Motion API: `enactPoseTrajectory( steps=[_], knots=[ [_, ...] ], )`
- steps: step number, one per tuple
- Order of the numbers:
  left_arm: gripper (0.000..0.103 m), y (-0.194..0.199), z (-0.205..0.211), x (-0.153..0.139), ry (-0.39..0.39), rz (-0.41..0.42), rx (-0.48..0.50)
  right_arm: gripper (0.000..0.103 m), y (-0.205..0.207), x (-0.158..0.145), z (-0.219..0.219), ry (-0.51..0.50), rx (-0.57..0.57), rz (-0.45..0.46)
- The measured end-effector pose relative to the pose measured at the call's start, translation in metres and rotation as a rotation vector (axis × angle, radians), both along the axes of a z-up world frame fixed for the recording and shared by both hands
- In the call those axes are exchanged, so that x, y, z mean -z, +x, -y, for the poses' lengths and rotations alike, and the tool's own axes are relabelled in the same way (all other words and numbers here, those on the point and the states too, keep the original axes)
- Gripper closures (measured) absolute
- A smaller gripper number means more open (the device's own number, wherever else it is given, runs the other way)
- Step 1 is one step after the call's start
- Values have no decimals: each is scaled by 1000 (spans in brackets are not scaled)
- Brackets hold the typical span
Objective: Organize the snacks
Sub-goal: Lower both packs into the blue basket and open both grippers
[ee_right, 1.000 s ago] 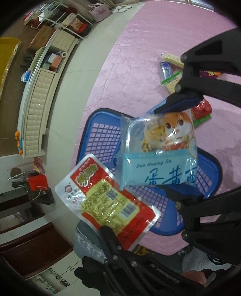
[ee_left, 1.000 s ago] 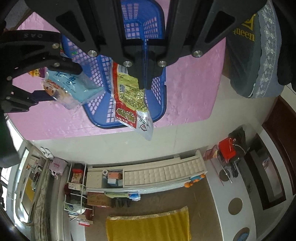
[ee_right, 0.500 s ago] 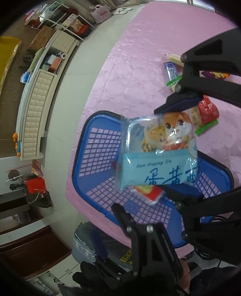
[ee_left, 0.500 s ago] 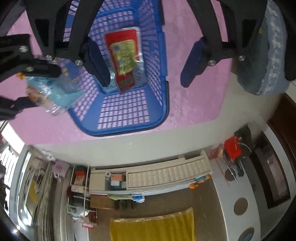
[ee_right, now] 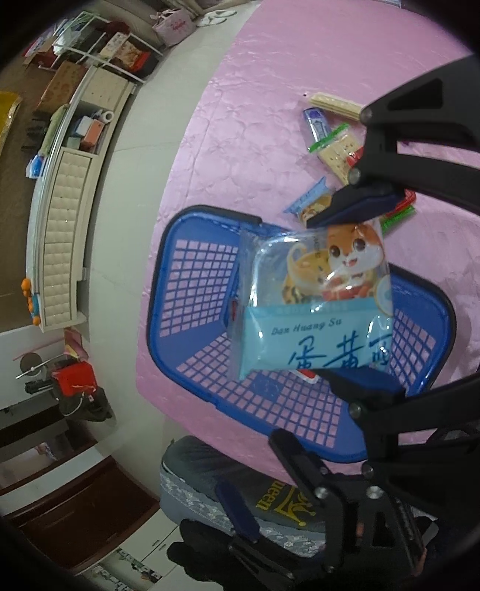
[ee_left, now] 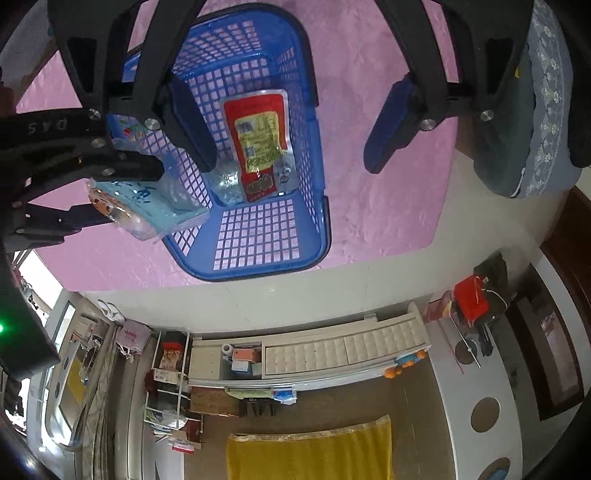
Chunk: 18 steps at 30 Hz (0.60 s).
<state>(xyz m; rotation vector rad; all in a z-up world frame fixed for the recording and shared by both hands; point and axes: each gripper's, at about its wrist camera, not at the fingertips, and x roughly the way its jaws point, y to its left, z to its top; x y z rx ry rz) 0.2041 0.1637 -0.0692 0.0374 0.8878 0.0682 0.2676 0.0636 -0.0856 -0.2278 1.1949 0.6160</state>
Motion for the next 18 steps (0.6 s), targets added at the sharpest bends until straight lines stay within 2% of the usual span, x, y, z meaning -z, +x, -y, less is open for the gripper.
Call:
enactPoseTrajectory(
  steps=[7,11,15,18],
  knots=[
    [22,-11,-17,6,-42,-5,-28,32,-12,2,-25,-69,-16,30],
    [22,-16,-23,11,-45,-1,-36,32,-16,4,-36,-175,-2,100],
    [22,-18,-26,16,-67,-2,-36,32,-13,12,-44,-203,2,94],
    [22,-17,-26,17,-72,-5,-36,30,-12,17,-53,-266,-14,139]
  ],
)
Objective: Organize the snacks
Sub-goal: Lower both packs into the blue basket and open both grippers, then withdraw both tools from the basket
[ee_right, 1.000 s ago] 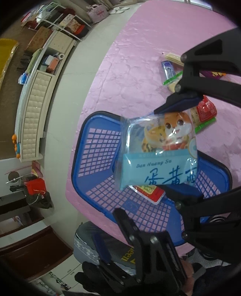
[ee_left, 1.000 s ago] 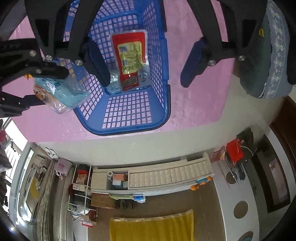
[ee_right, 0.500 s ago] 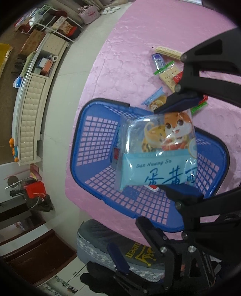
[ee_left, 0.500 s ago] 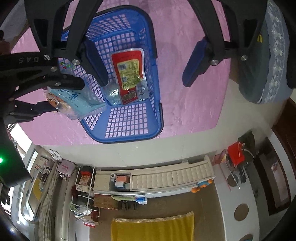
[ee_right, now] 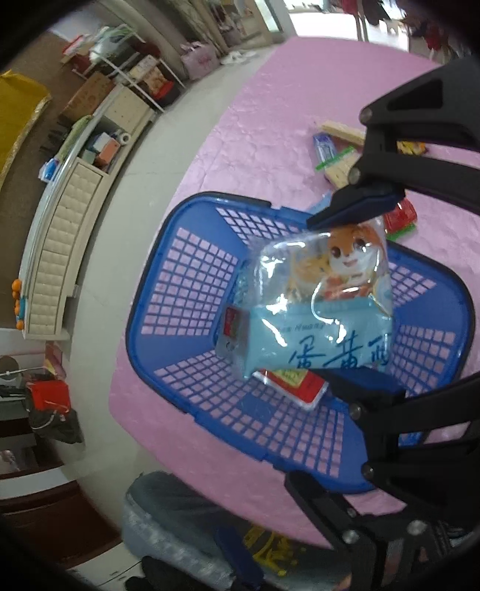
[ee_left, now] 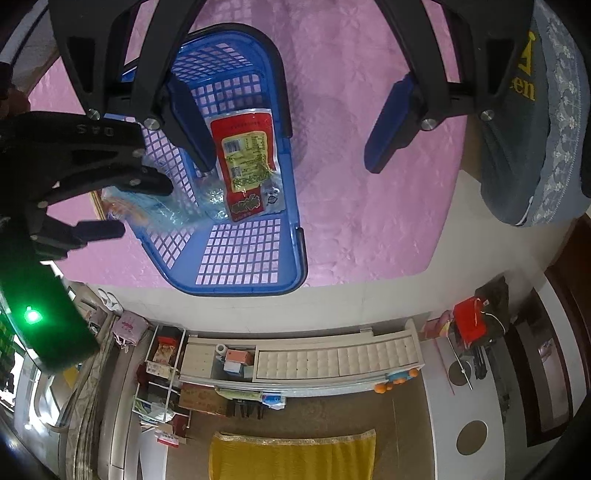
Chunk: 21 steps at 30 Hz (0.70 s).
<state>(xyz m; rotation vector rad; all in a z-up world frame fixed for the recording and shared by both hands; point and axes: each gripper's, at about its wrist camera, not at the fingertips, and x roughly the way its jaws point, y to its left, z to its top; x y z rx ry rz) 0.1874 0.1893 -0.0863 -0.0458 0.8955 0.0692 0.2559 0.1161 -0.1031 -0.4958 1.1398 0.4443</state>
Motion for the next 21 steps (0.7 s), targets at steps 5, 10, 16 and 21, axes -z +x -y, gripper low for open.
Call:
enactPoseTrajectory(
  steps=[5,10,16,21],
  knots=[
    [22,0,2,4,-7,-10,4,18,-2,2,-11,-138,-5,117],
    [22,-5,3,1,-4,-12,0,18,-7,2,-6,-113,-14,83],
    [22,-18,8,-16,6,11,-2,18,-17,-11,10,-41,3,32],
    [22,-30,22,-38,26,32,4,18,-34,-36,25,-11,17,49]
  ],
)
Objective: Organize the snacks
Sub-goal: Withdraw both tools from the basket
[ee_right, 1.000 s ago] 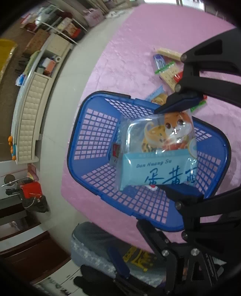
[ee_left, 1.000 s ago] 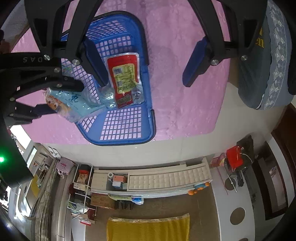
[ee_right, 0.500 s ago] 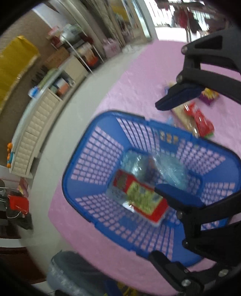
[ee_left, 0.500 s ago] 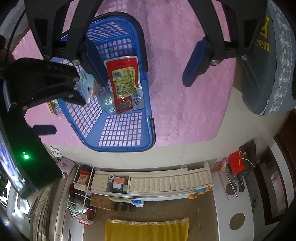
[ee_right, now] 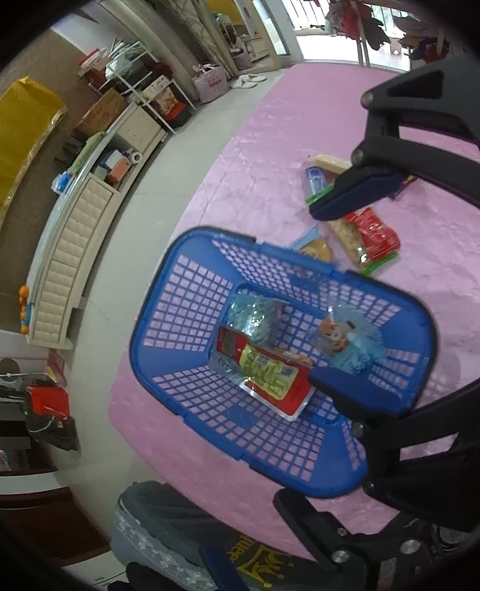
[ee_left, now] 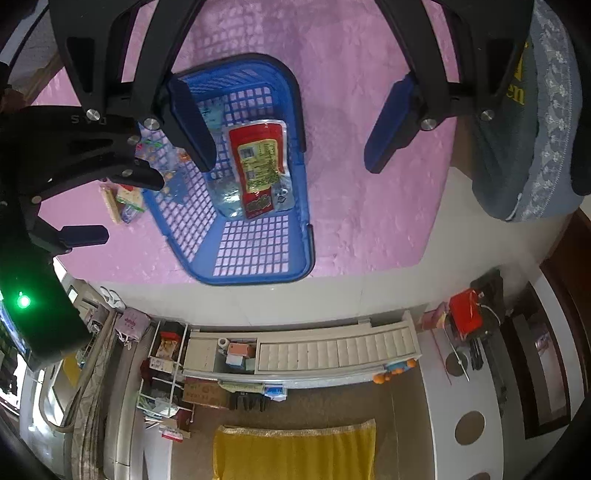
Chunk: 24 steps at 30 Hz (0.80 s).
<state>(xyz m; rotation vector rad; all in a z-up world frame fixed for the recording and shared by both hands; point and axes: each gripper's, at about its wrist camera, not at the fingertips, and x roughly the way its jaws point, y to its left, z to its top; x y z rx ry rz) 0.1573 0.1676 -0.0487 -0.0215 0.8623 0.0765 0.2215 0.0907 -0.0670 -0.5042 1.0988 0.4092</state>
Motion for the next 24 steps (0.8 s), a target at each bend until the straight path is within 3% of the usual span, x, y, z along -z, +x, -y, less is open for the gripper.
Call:
enactPoseTrajectory(
  steps=[14,24],
  knots=[
    [20,-30,63,-55,48,51,61,18,-37,-68,69,108,49,55],
    [19,-32,128,-67,94,57,124,18,-43,-74,138,175,108,54]
  ],
)
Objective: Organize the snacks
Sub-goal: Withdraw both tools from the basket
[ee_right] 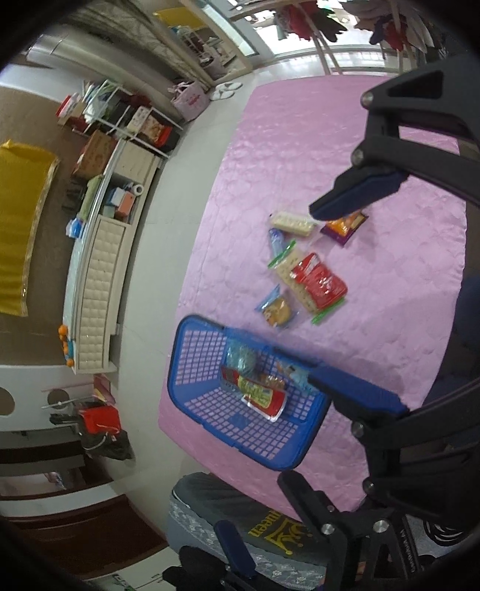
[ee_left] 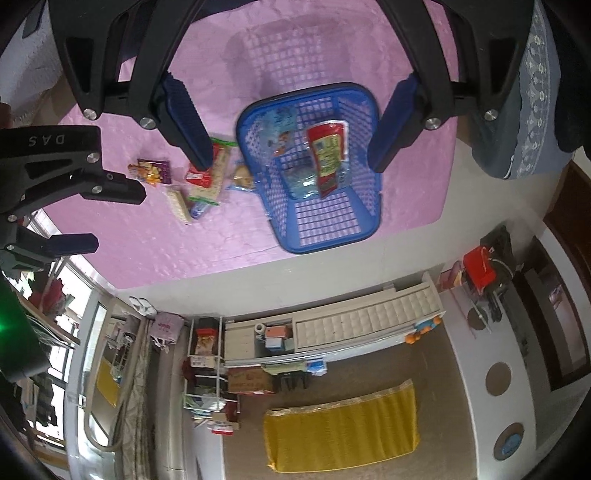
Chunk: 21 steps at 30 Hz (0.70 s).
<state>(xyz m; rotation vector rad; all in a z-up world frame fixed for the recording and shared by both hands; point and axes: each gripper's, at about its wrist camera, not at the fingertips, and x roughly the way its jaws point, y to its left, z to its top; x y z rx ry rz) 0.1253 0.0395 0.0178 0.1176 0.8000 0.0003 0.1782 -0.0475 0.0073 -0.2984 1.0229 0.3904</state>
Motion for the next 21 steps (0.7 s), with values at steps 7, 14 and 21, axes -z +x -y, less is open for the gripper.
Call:
enactPoseTrajectory(
  steps=[7,14,21],
  knots=[
    [19,16,52,19,42,-28,71,18,15,20,55,22,63,-47],
    [19,39,93,48,33,-87,109,18,22,42,102,72,106,-93],
    [19,59,120,81,47,-156,138,18,36,77,131,93,129,-143]
  ],
)
